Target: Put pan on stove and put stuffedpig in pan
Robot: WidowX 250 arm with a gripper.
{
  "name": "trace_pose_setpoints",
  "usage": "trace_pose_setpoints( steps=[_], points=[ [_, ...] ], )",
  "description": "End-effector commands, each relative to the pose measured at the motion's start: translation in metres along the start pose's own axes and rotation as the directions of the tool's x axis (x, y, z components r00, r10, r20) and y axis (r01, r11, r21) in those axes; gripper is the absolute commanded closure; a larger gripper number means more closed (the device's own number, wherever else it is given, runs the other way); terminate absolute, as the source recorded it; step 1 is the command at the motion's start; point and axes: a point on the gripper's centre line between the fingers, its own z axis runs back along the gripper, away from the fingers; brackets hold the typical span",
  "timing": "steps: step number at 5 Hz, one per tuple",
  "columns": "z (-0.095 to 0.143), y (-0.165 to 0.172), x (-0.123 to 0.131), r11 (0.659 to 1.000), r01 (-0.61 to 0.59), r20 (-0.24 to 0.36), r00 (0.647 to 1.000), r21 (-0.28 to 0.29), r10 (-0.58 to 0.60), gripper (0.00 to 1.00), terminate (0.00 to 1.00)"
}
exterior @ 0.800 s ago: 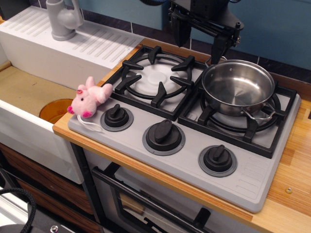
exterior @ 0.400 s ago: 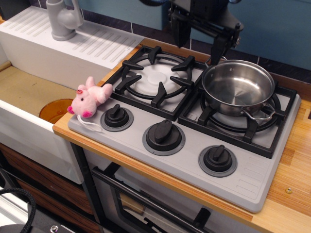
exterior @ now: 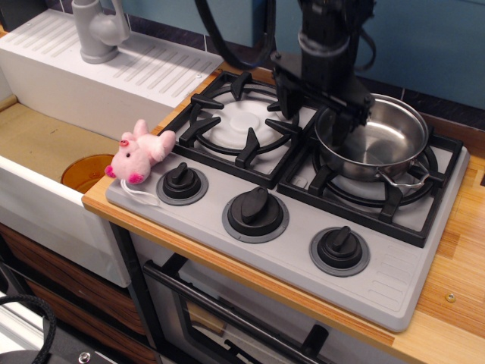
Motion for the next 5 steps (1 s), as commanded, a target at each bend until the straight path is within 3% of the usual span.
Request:
trace_pose_setpoints(
  steps=[1, 3, 5],
  points=[
    [-0.003, -0.003, 0.012, 1.000, -0.001, 0.016, 1.000, 0.012, 0.000, 1.00, 0.00],
    [0.025, -0.008, 0.011, 0.997, -0.027, -0.081, 0.996, 0.072, 0.033, 1.00, 0.00],
    [0.105, 0.003, 0.019, 0.989, -0.028, -0.216, 0.975, 0.146, 0.059, 1.00, 0.00]
  ],
)
